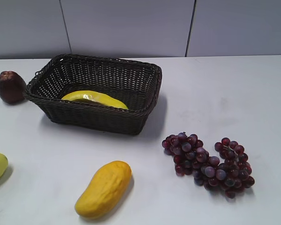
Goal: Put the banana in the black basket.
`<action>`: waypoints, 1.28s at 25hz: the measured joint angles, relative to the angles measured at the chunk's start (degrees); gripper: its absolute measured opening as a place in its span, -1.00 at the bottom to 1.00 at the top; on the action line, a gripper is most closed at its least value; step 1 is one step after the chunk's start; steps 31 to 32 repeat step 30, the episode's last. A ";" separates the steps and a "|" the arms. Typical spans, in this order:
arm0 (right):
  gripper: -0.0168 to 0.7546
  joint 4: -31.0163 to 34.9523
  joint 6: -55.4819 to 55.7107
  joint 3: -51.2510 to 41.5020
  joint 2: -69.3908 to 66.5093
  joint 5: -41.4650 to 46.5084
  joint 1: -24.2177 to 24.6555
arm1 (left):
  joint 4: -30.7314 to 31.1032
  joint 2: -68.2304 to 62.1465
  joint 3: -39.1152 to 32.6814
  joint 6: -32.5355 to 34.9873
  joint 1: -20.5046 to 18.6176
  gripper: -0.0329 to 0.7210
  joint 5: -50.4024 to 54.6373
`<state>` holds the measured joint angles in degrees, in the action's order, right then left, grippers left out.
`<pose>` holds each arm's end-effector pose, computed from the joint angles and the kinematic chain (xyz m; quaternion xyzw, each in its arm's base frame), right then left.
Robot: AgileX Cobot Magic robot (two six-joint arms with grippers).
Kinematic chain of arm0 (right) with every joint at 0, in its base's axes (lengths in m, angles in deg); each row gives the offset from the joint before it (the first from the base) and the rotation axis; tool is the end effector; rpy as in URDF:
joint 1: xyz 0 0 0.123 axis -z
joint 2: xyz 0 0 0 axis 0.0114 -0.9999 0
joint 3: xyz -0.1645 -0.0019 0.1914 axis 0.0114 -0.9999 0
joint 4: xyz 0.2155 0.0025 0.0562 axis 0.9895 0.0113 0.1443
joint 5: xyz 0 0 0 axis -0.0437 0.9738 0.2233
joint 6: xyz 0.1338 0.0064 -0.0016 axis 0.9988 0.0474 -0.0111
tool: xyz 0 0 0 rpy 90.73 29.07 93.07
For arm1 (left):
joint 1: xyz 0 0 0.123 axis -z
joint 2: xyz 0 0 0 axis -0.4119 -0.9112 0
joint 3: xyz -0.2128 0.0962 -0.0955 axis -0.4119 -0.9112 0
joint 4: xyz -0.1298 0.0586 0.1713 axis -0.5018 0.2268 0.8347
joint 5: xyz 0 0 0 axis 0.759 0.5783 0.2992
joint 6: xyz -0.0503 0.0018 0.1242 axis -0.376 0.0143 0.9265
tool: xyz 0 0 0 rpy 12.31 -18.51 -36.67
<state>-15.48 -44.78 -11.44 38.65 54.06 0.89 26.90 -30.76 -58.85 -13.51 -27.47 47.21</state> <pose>0.0364 -0.0052 0.2559 0.0276 0.8553 -0.0076 0.5174 0.0387 -0.0104 0.2403 0.0292 0.8579 -0.0085 0.5129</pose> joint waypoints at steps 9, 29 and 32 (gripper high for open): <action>0.58 2.43 -0.93 -3.80 2.22 -2.43 0.32 | 0.00 0.00 0.00 0.00 0.00 -0.28 0.04; 0.58 2.43 -1.10 -3.94 2.22 -2.94 0.38 | 0.00 0.00 0.00 0.00 0.00 -0.28 0.04; 0.58 2.43 -1.10 -3.94 2.22 -2.94 0.38 | 0.00 0.00 0.00 0.00 0.00 -0.28 0.04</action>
